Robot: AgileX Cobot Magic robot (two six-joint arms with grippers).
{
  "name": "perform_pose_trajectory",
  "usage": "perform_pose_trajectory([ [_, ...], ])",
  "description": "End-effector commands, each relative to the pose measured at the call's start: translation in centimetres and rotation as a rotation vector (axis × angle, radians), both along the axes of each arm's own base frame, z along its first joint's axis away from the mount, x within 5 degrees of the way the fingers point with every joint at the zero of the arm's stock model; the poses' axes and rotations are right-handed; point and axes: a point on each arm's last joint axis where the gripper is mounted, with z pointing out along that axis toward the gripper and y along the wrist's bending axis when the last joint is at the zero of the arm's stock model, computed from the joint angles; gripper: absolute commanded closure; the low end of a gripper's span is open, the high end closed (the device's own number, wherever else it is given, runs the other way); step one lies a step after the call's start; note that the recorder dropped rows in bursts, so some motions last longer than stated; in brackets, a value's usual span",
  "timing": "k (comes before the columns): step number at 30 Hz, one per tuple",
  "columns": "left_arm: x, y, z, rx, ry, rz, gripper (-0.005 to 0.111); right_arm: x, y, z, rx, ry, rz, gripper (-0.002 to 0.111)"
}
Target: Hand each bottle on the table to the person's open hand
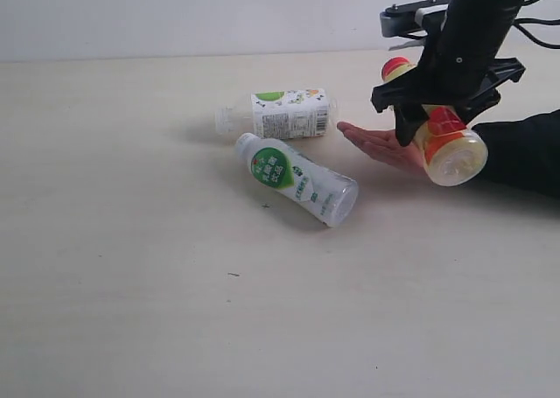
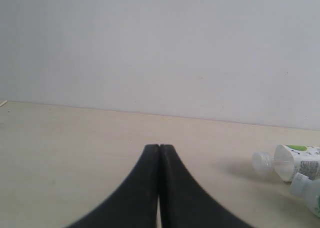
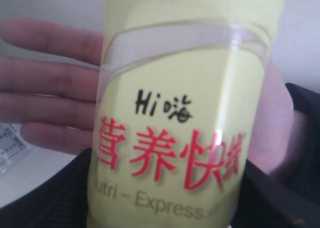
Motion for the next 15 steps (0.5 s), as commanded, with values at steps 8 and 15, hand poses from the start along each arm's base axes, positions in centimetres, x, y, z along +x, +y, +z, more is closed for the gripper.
perform_pose_trajectory([
  [8,0.0,0.0,0.1,0.003,-0.012,-0.003,0.107,1.2,0.1,-2.2,-0.007,-0.010,0.005,0.108],
  [15,0.0,0.0,0.1,0.003,-0.012,-0.003,0.107,1.4,0.1,-2.3,0.000,-0.035,0.006,0.106],
])
